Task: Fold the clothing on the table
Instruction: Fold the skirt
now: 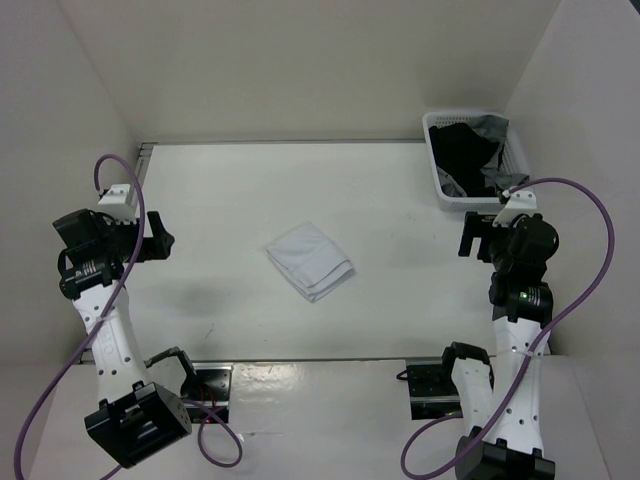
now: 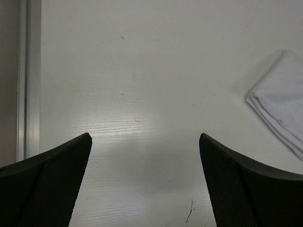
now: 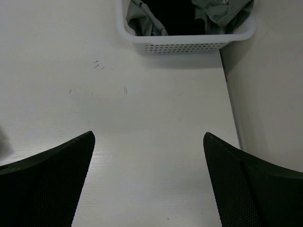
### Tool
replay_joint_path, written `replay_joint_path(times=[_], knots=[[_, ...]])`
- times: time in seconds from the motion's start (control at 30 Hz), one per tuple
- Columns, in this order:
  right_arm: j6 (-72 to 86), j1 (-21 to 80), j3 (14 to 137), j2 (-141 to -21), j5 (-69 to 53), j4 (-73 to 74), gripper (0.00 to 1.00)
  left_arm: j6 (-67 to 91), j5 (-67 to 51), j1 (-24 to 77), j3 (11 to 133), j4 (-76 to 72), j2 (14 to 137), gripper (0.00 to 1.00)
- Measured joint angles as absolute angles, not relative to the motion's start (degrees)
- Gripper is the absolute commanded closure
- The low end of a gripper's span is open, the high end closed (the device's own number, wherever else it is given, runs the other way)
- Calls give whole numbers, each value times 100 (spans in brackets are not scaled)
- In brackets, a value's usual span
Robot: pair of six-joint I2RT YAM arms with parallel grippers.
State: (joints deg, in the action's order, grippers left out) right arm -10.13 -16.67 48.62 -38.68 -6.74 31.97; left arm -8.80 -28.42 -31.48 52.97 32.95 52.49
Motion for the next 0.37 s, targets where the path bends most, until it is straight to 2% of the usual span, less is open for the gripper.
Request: replay_joint_path(times=[0.37], knots=[[-1041, -1704, 4862, -3868, -766, 3201, 1, -882, -2891, -3148, 5297, 3295, 5205, 0]])
